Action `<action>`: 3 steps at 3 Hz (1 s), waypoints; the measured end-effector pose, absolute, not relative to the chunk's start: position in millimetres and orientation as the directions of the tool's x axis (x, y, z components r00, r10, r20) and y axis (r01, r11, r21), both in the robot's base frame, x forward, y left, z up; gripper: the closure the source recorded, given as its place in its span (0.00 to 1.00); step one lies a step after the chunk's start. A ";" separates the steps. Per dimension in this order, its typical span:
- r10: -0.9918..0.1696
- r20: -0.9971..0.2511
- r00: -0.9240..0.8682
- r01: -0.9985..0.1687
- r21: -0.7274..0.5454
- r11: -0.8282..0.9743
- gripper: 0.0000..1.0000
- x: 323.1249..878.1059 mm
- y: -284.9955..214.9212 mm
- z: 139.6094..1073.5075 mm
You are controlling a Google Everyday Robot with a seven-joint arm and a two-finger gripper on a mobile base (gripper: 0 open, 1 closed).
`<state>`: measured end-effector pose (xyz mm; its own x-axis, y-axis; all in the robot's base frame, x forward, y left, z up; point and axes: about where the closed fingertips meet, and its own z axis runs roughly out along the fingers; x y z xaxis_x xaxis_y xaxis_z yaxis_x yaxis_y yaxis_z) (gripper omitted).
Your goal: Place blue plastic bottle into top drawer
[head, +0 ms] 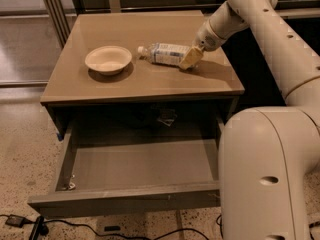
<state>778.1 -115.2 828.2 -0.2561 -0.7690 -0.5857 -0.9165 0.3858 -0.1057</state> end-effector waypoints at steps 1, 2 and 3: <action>-0.778 -0.575 -0.252 -0.920 -0.107 0.377 1.00 778.9 -109.2 828.6; -0.785 -0.565 -0.255 -0.917 -0.117 0.382 1.00 778.4 -109.4 835.6; -0.786 -0.567 -0.249 -0.905 -0.153 0.396 1.00 774.6 -117.0 855.0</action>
Offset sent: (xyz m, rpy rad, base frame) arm -0.0023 0.0007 0.0255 -0.0450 -0.0184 -0.0161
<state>774.6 -117.0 855.0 -0.2485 -0.7855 -0.5667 -0.9053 0.3965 -0.1526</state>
